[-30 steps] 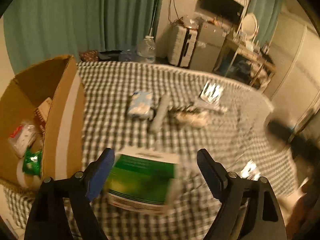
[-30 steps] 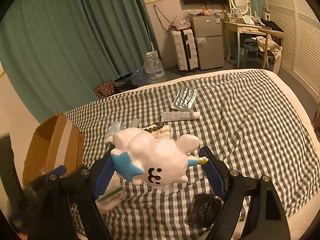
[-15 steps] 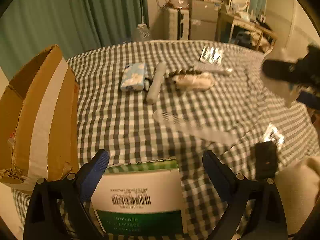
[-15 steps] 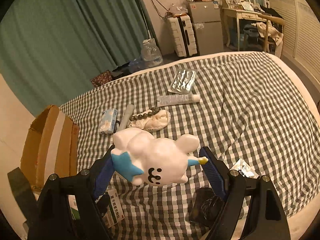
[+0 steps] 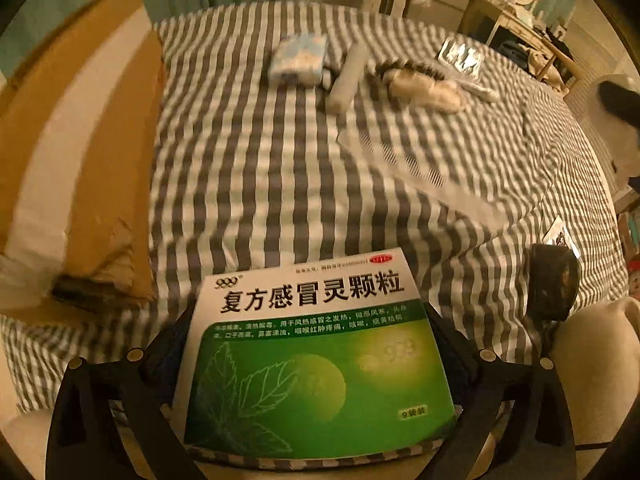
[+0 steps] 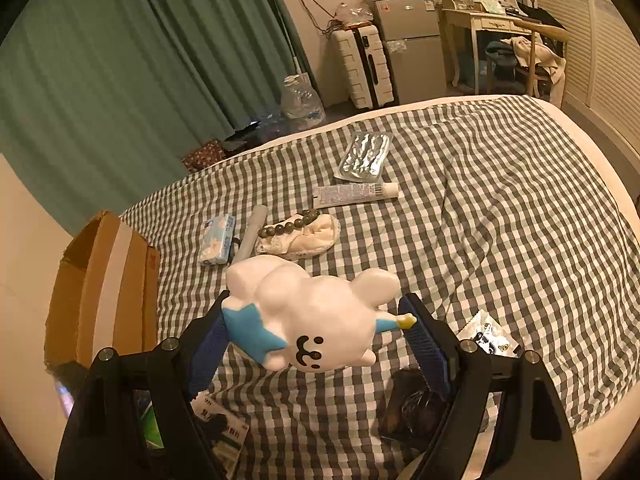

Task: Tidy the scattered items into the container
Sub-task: 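Lift the green box and plush toy and carry them toward the cardboard box, then lower green box and plush toy into the cardboard box and open both grippers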

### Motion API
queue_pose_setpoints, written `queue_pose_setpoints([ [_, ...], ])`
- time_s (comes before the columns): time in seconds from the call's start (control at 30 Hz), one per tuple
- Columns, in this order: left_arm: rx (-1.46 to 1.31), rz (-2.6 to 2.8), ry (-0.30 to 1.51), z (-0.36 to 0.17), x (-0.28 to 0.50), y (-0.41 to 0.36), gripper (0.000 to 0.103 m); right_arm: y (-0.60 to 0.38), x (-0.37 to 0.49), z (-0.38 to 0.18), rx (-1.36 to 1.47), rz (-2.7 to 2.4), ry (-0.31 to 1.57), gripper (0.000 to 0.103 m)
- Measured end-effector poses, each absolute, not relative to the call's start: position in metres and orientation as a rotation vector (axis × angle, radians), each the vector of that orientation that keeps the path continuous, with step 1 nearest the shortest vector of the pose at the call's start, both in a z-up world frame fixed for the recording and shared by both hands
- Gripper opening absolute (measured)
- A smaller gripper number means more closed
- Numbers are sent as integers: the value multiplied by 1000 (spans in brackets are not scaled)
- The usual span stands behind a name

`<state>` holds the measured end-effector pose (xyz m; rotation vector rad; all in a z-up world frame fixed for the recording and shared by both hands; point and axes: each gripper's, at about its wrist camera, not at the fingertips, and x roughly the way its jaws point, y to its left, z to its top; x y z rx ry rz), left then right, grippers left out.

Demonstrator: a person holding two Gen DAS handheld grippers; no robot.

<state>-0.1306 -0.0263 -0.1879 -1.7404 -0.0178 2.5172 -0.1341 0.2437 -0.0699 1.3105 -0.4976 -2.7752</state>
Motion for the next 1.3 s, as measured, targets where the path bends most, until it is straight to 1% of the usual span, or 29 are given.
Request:
queue_pose_setpoints([
  [0.07,-1722,2514,-14,-186,-129,-26,101,242,-133,-67,1303,-2775,-490,82],
  [0.1,-1714,2517,-6,-186,-128,-25,99,241,-132,-67,1302,-2776,-486,82],
  [0.2,-1674,2527,16,-181,-123,-22,97,239,-130,-64,1295,-2781,-475,82],
  [0.33,-1568,2567,20,-164,-116,-19,97,236,-127,-59,1273,-2804,-434,82],
  [0.53,-1364,2633,-39,-119,-110,-24,97,226,-120,-42,1210,-2827,-363,82],
  [0.67,-1247,2697,-109,-81,-112,-39,97,213,-113,-24,1150,-2824,-311,82],
  [0.77,-1179,2732,-127,-56,-115,-50,97,202,-106,-11,1104,-2800,-284,82],
  [0.9,-1172,2797,-118,-26,-127,-78,97,184,-101,8,1054,-2744,-270,82],
  [1.07,-1104,2874,-130,6,-128,-124,97,149,-105,25,1022,-2576,-315,81],
  [1.13,-1086,2912,-117,13,-126,-143,97,129,-110,28,1022,-2526,-319,82],
  [1.23,-1100,2970,-107,16,-129,-174,97,93,-116,29,1015,-2503,-229,82],
  [1.3,-1125,3007,-129,11,-132,-200,97,72,-120,26,1021,-2462,-221,82],
])
